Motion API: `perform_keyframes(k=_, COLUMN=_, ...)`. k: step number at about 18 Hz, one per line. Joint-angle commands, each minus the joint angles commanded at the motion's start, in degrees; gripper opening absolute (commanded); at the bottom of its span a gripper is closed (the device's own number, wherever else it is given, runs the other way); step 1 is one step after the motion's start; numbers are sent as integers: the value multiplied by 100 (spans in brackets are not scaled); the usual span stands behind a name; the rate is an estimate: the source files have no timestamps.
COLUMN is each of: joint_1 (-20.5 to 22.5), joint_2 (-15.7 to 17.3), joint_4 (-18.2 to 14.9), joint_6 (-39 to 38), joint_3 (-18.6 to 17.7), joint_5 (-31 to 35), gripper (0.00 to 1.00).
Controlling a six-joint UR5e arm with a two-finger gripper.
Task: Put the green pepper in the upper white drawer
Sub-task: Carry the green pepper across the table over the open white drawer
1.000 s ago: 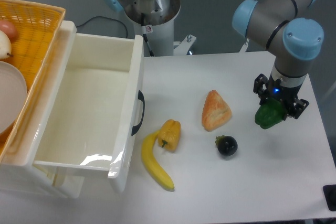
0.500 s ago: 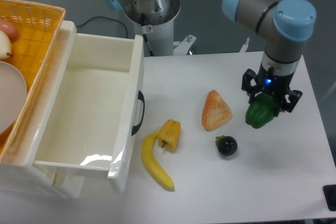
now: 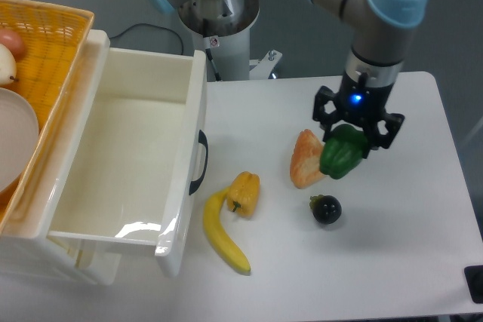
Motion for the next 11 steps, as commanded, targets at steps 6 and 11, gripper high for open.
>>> perform_keyframes(k=6, joint_1=-457, joint_2=520, joint_4=-53, joint_6=-827, joint_3=-133, joint_5=-519, gripper=50)
perform_keyframes(k=11, joint_1=-712, joint_2=818, joint_4=-44, joint_6=-1240, joint_3=-141, joint_5=-862, gripper=50)
